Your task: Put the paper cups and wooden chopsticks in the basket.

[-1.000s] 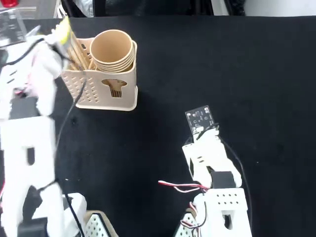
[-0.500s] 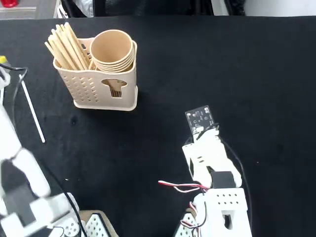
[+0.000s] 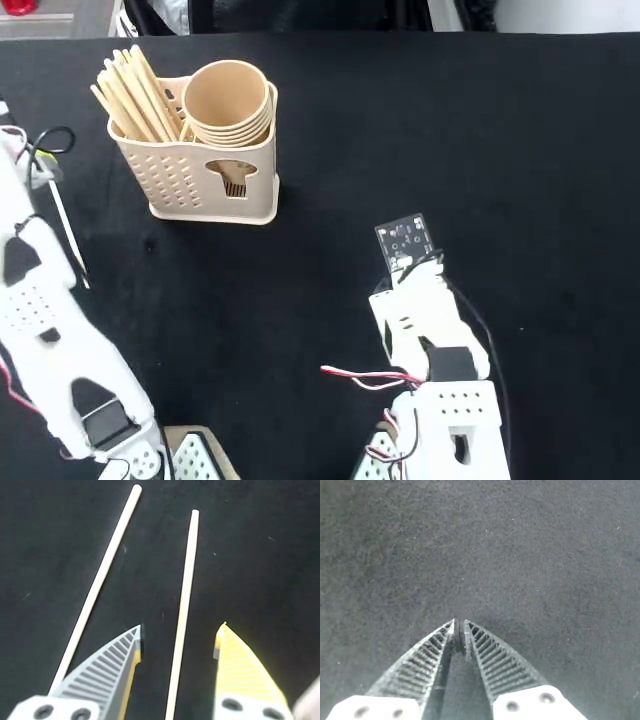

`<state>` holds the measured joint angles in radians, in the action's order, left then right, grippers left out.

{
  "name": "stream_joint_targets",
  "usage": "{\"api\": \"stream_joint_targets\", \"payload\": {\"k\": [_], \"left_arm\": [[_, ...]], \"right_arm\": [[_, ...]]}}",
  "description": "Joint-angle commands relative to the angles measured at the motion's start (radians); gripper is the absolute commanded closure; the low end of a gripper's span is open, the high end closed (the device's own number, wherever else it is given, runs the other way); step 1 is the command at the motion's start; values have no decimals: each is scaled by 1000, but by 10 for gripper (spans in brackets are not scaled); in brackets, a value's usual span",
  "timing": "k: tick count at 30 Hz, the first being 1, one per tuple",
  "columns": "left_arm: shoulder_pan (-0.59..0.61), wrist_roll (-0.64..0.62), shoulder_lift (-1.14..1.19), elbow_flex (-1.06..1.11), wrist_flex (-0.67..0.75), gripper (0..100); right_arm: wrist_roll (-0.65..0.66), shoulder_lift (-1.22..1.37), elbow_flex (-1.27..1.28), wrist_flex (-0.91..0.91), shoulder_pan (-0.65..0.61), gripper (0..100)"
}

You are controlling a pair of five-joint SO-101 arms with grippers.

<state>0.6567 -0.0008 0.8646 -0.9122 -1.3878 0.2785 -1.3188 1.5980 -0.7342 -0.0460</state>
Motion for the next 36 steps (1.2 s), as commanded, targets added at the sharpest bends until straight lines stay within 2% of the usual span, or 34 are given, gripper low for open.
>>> {"api": "stream_joint_targets", "payload": {"k": [1, 5, 9, 11, 15, 18, 21, 31, 36], "left_arm": [[1, -2, 183, -340, -57, 788], [-28, -37, 407, -529, -81, 784], [-61, -43, 531, -616, -137, 789], [-64, -51, 565, -627, -147, 830], [-41, -133, 580, -628, -144, 977], [-41, -158, 569, -671, -170, 973], [-39, -189, 523, -763, -233, 971], [-41, -187, 43, -753, -374, 971], [-31, -190, -187, -693, -377, 971]], "right_arm": [[9, -13, -27, 8, 5, 987], [9, -13, -27, 8, 5, 987], [8, -13, -27, 8, 5, 987], [8, -13, -27, 8, 5, 987], [8, -13, -27, 8, 5, 987], [8, -13, -28, 8, 5, 987], [8, -13, -28, 8, 5, 987], [8, -13, -30, 8, 5, 987], [8, -13, -30, 8, 5, 987]]}}
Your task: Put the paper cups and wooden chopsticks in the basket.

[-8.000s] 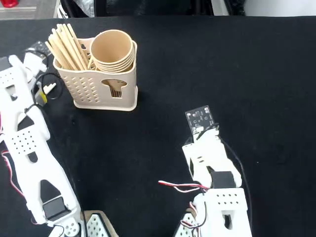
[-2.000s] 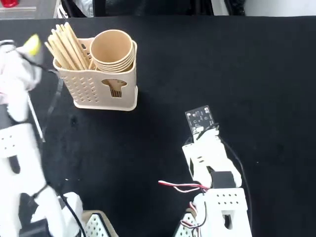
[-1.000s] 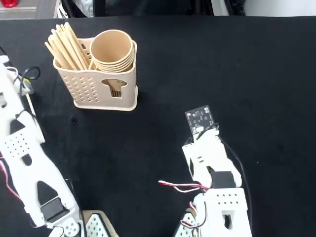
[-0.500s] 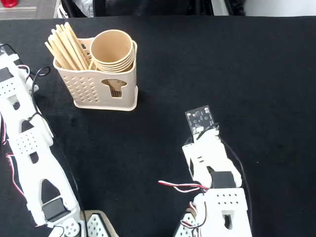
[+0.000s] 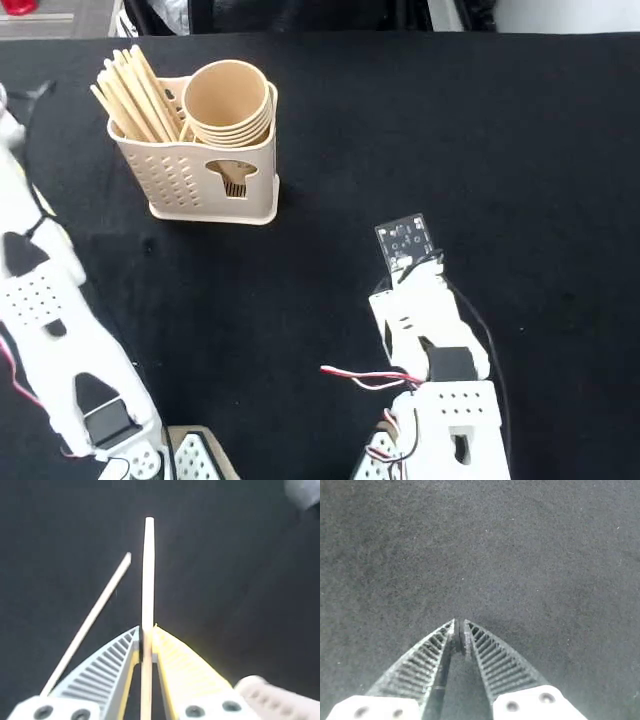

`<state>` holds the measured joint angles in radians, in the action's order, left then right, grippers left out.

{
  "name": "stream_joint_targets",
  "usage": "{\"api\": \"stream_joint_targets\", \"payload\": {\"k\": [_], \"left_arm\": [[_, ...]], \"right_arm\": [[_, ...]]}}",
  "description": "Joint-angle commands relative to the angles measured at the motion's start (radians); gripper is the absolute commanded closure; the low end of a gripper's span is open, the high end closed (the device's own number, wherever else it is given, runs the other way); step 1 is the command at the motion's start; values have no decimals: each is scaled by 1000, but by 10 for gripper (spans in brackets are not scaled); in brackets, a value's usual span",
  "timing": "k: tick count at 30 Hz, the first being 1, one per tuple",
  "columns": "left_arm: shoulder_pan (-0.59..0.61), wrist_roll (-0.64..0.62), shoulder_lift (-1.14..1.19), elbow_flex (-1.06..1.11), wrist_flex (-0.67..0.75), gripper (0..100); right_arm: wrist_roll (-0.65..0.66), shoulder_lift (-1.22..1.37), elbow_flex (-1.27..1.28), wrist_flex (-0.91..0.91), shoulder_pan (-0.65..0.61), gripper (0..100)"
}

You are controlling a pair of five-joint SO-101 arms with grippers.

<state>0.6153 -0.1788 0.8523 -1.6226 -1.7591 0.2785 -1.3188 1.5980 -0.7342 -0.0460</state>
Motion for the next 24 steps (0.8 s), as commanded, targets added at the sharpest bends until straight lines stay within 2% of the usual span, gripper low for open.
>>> {"api": "stream_joint_targets", "payload": {"k": [1, 6, 12, 20, 24], "left_arm": [[10, -12, -216, 42, -8, 971], [2, -12, -470, 318, -8, 971], [-30, -2, -859, 900, 40, 971], [-113, 25, -1386, 1543, 446, 971], [-113, 25, -1702, 1890, 761, 971]], "right_arm": [[8, -13, -30, 8, 5, 987], [8, -13, -31, 9, 5, 987], [8, -13, -31, 9, 5, 987], [8, -13, -31, 9, 5, 987], [8, -13, -30, 9, 5, 987]]}}
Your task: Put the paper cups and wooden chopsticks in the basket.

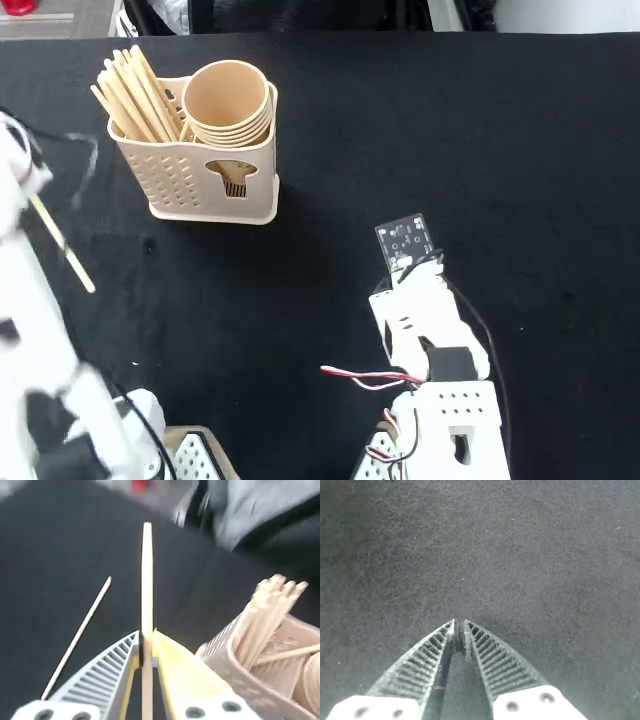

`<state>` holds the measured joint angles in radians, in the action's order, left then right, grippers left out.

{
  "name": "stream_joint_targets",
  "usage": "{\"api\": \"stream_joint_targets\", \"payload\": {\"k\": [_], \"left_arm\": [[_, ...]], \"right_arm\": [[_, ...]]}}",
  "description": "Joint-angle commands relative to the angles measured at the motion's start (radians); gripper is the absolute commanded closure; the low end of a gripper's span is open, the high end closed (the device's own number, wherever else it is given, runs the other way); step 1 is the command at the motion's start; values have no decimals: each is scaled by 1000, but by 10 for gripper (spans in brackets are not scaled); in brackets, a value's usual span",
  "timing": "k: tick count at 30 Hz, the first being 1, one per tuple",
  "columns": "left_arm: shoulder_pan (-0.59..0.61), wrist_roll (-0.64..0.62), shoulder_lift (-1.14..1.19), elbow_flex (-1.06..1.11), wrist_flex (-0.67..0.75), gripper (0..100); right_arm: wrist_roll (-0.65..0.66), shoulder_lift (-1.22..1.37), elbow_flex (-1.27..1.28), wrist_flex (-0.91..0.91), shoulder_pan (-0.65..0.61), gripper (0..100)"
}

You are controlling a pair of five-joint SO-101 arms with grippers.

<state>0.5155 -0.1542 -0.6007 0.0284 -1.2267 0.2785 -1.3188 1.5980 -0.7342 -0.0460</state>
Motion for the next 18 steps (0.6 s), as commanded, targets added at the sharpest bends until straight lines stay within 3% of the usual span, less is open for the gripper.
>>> {"api": "stream_joint_targets", "payload": {"k": [1, 6, 10, 12, 16, 18], "left_arm": [[-13, 0, -316, 317, 325, 971], [-15, -2, -545, 613, 848, 971], [-119, 6, -493, 670, 1290, 971], [-191, 6, -407, 628, 1393, 971], [-278, -20, -189, 460, 1401, 972], [-275, -101, -95, 404, 1399, 972]], "right_arm": [[8, -13, -30, 9, 5, 987], [8, -13, -30, 9, 5, 987], [8, -13, -30, 9, 5, 987], [8, -13, -30, 9, 5, 987], [8, -13, -30, 9, 5, 987], [8, -13, -30, 9, 6, 987]]}}
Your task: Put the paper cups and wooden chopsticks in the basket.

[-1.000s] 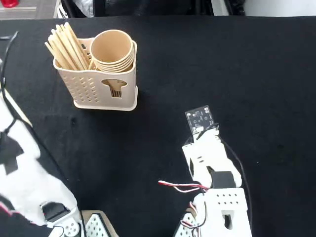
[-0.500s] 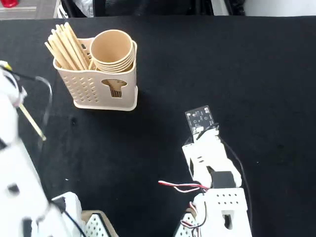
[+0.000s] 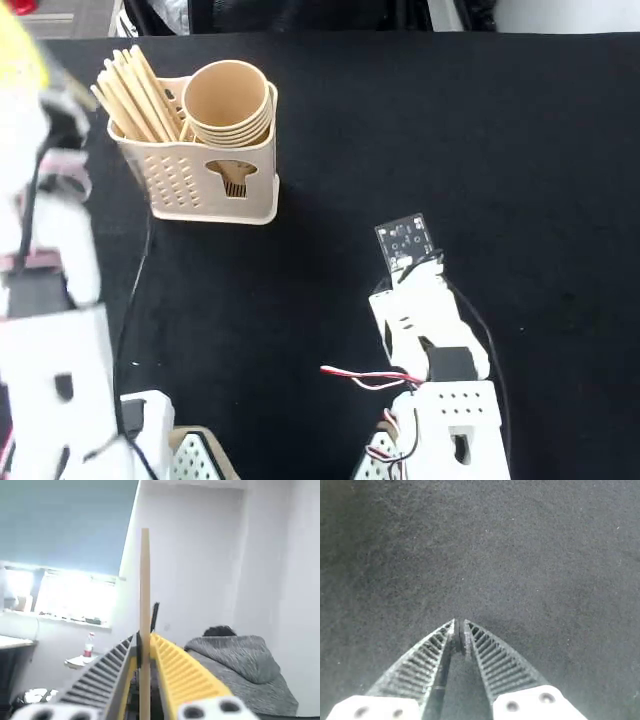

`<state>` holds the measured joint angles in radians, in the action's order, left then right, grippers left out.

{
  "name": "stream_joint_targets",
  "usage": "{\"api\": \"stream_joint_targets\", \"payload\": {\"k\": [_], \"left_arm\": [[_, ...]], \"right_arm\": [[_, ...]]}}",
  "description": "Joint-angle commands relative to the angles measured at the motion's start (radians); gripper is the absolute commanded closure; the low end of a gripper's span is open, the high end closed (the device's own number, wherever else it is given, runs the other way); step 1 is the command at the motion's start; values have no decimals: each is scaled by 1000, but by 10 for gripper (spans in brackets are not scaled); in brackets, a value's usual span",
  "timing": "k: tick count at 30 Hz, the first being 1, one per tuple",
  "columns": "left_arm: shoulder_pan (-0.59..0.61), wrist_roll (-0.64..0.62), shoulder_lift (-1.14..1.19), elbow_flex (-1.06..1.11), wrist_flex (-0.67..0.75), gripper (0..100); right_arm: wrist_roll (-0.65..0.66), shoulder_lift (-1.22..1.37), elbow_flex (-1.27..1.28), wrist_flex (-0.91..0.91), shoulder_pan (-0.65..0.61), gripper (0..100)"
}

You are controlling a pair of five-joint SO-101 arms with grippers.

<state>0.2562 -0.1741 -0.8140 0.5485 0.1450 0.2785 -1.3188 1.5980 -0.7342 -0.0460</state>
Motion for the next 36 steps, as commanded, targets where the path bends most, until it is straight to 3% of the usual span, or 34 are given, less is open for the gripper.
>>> {"api": "stream_joint_targets", "payload": {"k": [1, 10, 16, 20, 25, 30, 36], "left_arm": [[-16, -114, 155, -137, 31, 972], [-22, -144, 292, -134, 40, 972], [-22, -144, 356, -27, 169, 972], [-24, -137, 390, 31, 166, 966], [-24, -115, 439, 94, 150, 876], [-12, -110, 382, 61, -74, 814], [186, -101, 101, -122, -713, 812]], "right_arm": [[8, -13, -30, 9, 8, 987], [8, -13, -35, 9, 5, 987], [8, -13, -35, 11, 5, 987], [8, -13, -35, 11, 5, 987], [8, -13, -35, 9, 5, 987], [8, -13, -33, 9, 5, 987], [8, -13, -31, 9, 5, 987]]}}
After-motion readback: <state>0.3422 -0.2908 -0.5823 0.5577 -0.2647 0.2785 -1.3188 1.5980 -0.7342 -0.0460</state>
